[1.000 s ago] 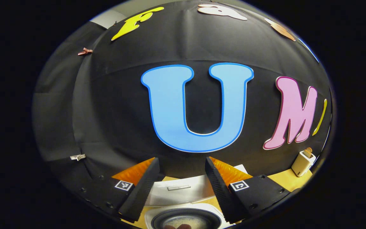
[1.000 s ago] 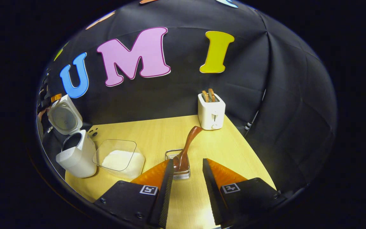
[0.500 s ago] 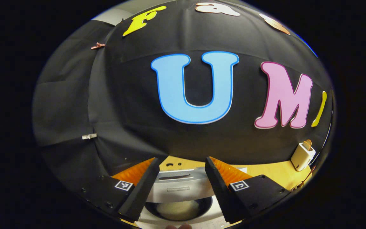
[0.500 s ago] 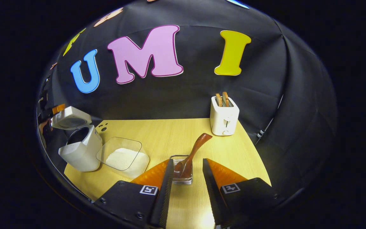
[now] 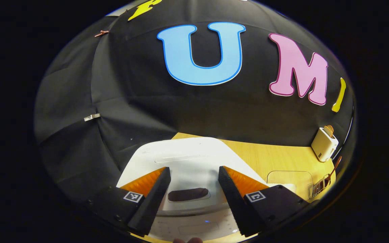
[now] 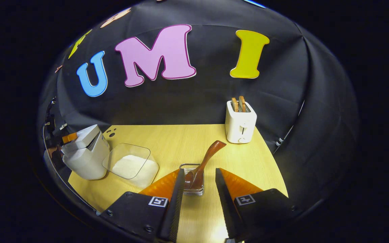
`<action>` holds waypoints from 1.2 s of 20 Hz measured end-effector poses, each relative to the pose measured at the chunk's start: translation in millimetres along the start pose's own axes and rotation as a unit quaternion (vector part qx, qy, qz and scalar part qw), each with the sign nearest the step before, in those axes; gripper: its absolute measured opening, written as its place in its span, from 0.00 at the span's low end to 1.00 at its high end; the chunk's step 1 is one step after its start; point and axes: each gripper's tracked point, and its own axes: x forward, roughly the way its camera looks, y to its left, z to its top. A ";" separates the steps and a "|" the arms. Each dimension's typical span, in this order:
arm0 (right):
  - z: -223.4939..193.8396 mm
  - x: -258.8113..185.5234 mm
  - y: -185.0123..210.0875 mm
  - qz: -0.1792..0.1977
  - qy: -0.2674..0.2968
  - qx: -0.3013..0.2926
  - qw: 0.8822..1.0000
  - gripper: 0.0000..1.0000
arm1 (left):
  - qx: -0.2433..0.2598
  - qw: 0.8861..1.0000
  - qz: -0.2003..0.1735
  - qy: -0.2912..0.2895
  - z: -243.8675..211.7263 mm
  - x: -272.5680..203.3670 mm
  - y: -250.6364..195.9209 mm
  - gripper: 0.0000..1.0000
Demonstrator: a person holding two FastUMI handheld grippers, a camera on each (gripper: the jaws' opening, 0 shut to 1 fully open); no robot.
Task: Close the left gripper, press the button to open the rice cooker; take a wooden spoon from the chopstick holder with the right hand, scoop a spoonful of rice and pour it into the rice cooker, then put the wooden spoon back into the chopstick holder.
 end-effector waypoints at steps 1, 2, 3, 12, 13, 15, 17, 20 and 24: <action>0.1 1.0 1.3 0.002 0.000 0.000 1.000 0.58 | 0.002 1.000 0.002 -0.002 -1.2 -0.8 -0.6 0.95; 0.4 1.8 1.7 0.003 0.001 0.001 1.000 0.58 | 0.003 1.000 0.006 -0.004 -2.6 -0.7 -2.1 0.95; 0.4 3.3 2.1 0.004 0.002 0.001 1.000 0.58 | 0.002 1.000 0.010 -0.004 -4.6 -0.8 -1.9 0.95; 9.8 15.0 4.8 0.024 -0.002 -0.002 1.000 0.58 | -0.006 0.999 0.052 -0.010 -27.6 -7.5 -1.1 0.96; 10.3 15.6 4.3 0.027 -0.001 -0.004 1.000 0.58 | -0.009 0.998 0.055 -0.007 -31.7 -6.9 -1.6 0.96; 10.0 18.8 3.2 0.033 0.001 -0.007 0.999 0.58 | -0.015 0.998 0.055 -0.008 -37.6 -9.9 -2.9 0.96; 10.6 19.8 2.4 0.038 0.002 -0.008 0.999 0.58 | -0.015 0.998 0.057 -0.006 -38.5 -8.6 -4.1 0.97; 11.4 19.6 -1.3 0.043 0.001 -0.010 0.999 0.58 | -0.020 0.998 0.059 -0.002 -41.5 -11.8 -4.2 0.98; 16.9 16.7 -3.7 0.044 -0.004 -0.002 0.999 0.58 | -0.012 0.999 0.042 -0.008 -43.7 -22.4 -7.9 0.97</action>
